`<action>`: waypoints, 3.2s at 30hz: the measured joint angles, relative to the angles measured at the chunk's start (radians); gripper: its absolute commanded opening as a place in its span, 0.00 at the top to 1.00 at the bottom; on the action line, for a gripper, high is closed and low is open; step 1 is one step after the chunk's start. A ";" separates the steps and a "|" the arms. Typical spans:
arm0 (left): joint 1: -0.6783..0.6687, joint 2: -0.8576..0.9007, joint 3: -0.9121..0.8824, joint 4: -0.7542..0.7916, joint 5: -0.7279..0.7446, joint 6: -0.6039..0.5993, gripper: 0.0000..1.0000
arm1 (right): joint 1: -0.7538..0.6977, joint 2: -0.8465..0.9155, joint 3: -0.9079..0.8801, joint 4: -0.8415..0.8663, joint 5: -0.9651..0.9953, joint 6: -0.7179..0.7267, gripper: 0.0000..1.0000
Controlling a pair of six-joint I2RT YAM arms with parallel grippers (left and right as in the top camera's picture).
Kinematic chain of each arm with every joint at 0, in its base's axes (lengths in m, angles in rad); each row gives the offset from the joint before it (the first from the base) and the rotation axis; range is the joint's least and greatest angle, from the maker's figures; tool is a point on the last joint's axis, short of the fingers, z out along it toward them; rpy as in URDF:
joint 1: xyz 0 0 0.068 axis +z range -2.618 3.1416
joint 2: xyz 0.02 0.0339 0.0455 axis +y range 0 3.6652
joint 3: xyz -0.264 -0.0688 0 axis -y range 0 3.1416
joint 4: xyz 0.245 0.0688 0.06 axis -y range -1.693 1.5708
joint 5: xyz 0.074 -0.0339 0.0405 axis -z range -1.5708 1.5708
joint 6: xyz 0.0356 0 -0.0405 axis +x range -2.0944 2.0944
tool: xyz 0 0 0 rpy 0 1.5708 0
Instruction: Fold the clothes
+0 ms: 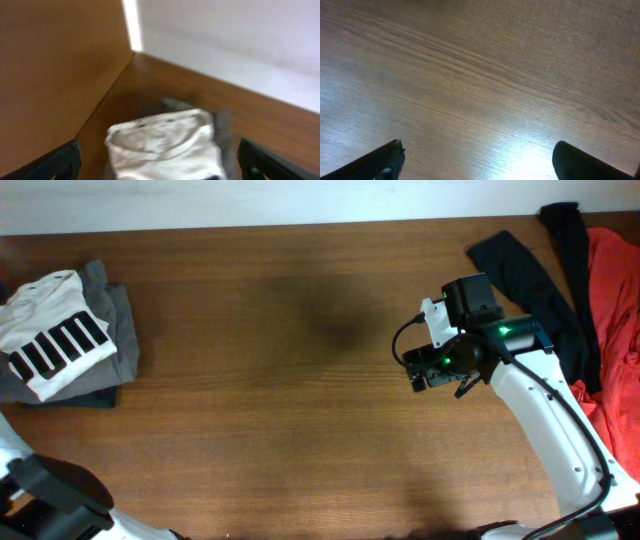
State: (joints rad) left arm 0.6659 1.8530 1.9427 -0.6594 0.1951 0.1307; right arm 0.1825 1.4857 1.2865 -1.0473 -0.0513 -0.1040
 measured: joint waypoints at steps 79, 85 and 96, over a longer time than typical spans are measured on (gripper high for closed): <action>-0.592 -0.845 -1.023 -0.204 0.052 -0.019 0.01 | 0.000 -0.961 -0.284 -0.015 0.208 0.209 0.01; -0.592 -0.818 -1.023 -0.204 0.052 -0.019 0.01 | 0.000 -0.961 -0.291 0.003 0.212 0.208 0.01; -0.592 -0.809 -1.023 -0.204 0.052 -0.019 0.01 | 0.000 -1.216 -0.750 0.396 0.212 0.209 0.01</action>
State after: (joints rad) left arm 0.0742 1.0439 0.9195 -0.8635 0.2470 0.1116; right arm 0.1825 0.2695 0.5369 -0.6514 0.1604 0.1051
